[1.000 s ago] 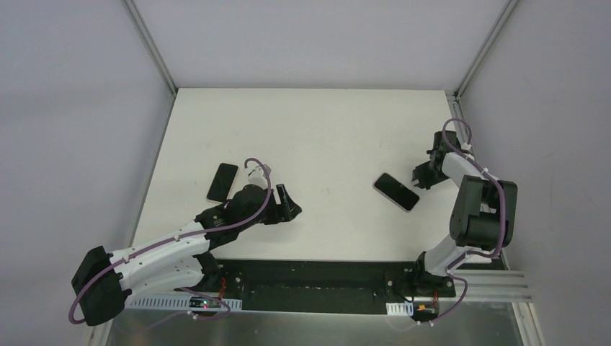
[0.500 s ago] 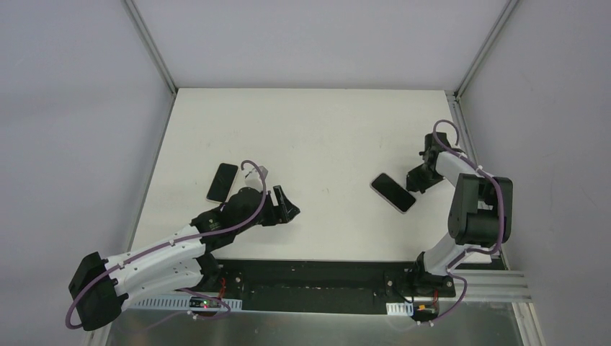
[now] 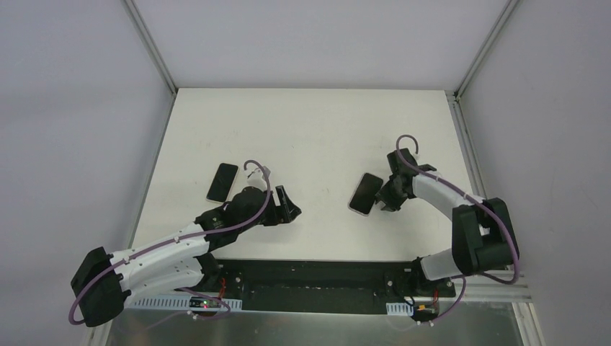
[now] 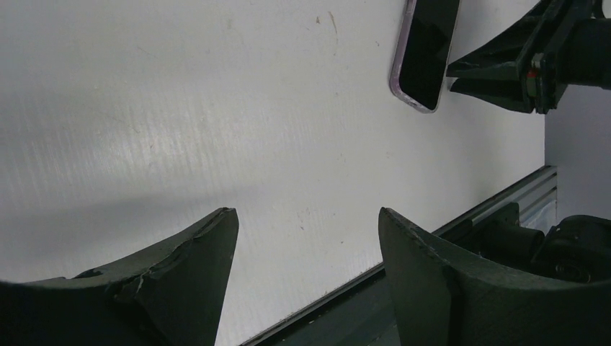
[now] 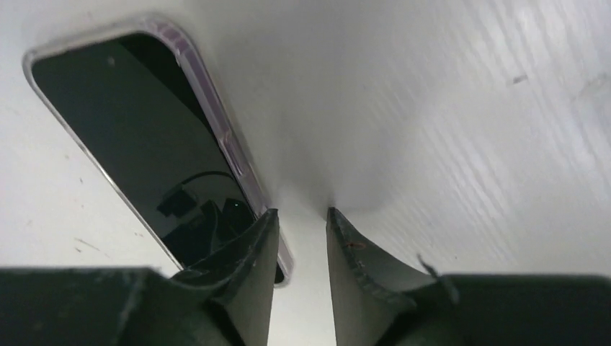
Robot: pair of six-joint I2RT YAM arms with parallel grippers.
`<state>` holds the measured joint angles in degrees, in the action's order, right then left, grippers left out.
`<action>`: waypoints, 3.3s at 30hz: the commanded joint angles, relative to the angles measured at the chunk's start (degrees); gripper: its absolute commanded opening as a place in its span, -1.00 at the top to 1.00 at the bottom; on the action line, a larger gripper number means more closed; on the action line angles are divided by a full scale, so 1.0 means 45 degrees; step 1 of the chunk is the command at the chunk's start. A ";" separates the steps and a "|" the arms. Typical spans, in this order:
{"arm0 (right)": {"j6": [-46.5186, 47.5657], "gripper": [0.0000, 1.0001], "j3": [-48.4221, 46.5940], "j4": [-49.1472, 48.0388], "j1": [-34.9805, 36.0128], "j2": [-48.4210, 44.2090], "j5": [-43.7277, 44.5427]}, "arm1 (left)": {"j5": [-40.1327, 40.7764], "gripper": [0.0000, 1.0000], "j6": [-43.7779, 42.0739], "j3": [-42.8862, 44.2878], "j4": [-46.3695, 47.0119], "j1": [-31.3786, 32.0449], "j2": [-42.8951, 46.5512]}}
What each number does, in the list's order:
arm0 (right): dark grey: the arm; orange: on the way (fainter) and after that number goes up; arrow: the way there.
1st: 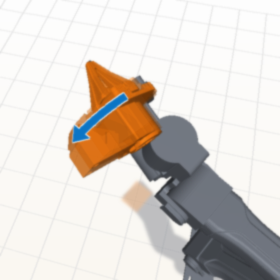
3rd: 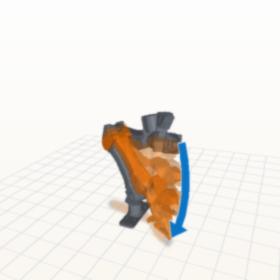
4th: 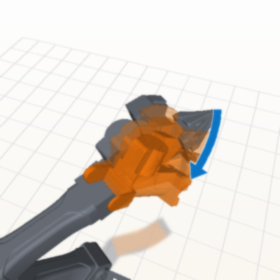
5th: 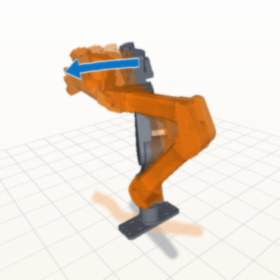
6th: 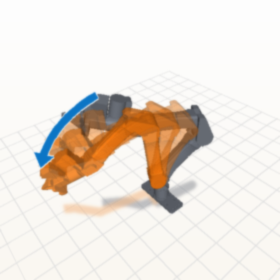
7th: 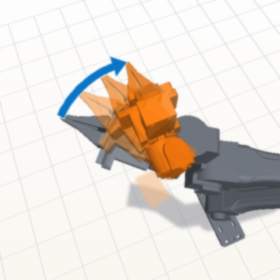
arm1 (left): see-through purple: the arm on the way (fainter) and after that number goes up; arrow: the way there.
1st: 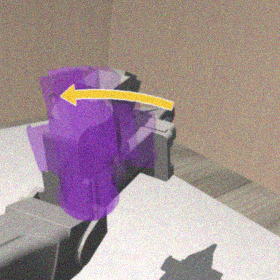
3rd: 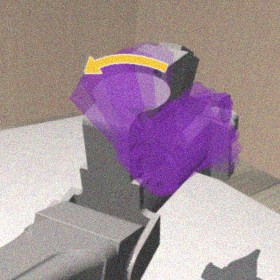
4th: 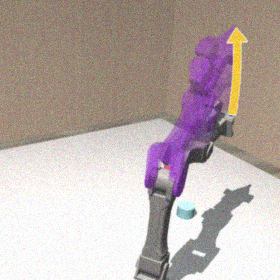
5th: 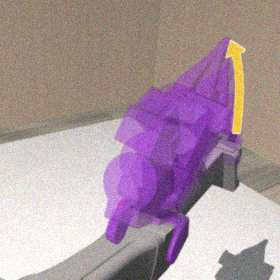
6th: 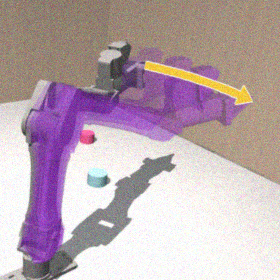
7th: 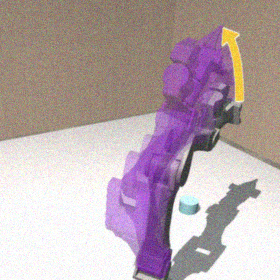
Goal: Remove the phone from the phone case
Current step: Move the phone to the center of the board, then pick up the phone at the center of the board.
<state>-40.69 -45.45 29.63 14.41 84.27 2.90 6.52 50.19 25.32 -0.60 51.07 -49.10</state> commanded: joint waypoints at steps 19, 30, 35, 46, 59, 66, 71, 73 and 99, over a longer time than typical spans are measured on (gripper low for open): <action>-0.1584 -0.86 0.0763 -0.3551 -0.0175 -0.1018 0.0036 | -0.0891 -0.61 -0.3573 0.9668 -0.0880 -0.0138 -1.0560; -0.1242 -0.44 0.0776 -0.3791 -0.0217 -0.0227 -0.0452 | -0.2334 -0.51 -0.3563 1.2104 -0.0865 -0.0516 -1.4012; -0.1117 -0.24 0.0987 -0.3894 0.0003 -0.0301 -0.0510 | -0.2971 -0.38 -0.3351 1.2328 -0.0850 -0.0509 -1.4780; -0.1227 0.05 0.1507 -0.4379 0.0754 0.0235 -0.1303 | -0.3434 -0.14 -0.3177 1.1406 -0.0336 -0.0057 -1.4938; -0.1230 0.09 0.3287 -0.4862 0.1562 -0.0743 -0.1036 | -0.3453 0.13 -0.2938 0.8933 0.1018 0.0510 -1.3712; -0.1311 0.10 0.3634 -0.4503 0.2351 -0.1844 -0.0748 | -0.3044 0.13 -0.2370 0.6995 0.1969 0.1143 -1.2565; -0.1164 0.10 0.3506 -0.3955 0.2913 -0.2373 -0.0061 | -0.2527 0.13 -0.2053 0.6298 0.2271 0.1370 -1.1988; -0.1105 0.10 0.3490 -0.3798 0.2986 -0.2501 0.0099 | -0.2266 0.11 -0.2015 0.6090 0.2315 0.1367 -1.1737; 0.2393 -0.99 0.2604 -0.2554 0.5152 -0.7771 0.2327 | 0.5057 -0.98 -0.0499 0.0576 -0.0249 0.1352 -0.1532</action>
<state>-34.74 -32.49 21.58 37.36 48.21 19.49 19.07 43.48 31.29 2.39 56.69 -62.11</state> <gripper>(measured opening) 0.995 0.986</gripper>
